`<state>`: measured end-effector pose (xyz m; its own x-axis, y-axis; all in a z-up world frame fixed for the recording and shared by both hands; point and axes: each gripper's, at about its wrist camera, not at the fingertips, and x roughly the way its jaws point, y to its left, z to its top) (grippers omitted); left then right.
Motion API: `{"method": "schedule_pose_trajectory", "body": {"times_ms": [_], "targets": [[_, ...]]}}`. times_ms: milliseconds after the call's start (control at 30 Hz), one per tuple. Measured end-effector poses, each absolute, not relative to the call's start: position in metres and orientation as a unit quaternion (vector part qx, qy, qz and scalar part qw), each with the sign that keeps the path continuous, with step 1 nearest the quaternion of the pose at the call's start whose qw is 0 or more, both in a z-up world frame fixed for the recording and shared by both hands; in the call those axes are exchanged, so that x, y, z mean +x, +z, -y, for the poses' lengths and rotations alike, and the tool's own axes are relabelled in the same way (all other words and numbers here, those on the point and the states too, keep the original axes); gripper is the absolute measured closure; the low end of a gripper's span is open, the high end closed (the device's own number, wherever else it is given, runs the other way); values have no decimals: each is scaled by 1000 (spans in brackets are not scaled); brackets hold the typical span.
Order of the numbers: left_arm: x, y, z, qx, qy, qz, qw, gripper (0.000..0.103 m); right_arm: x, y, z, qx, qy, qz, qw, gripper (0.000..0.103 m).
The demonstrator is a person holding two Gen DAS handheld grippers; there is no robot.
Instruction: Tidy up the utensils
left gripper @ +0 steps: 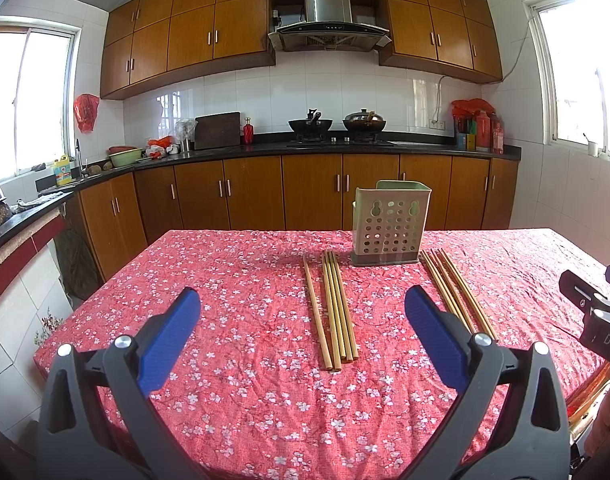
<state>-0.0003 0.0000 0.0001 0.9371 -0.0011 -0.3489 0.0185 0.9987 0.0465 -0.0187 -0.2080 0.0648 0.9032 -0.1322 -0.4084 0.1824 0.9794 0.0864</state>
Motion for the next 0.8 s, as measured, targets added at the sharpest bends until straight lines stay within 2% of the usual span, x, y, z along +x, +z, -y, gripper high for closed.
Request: {"method": "schedule_pose_trajectory", "body": {"times_ms": [800], "targets": [[0,0,0,25,-5,-177,984,4,-20,65,210,62,-81,-204,974,2]]}}
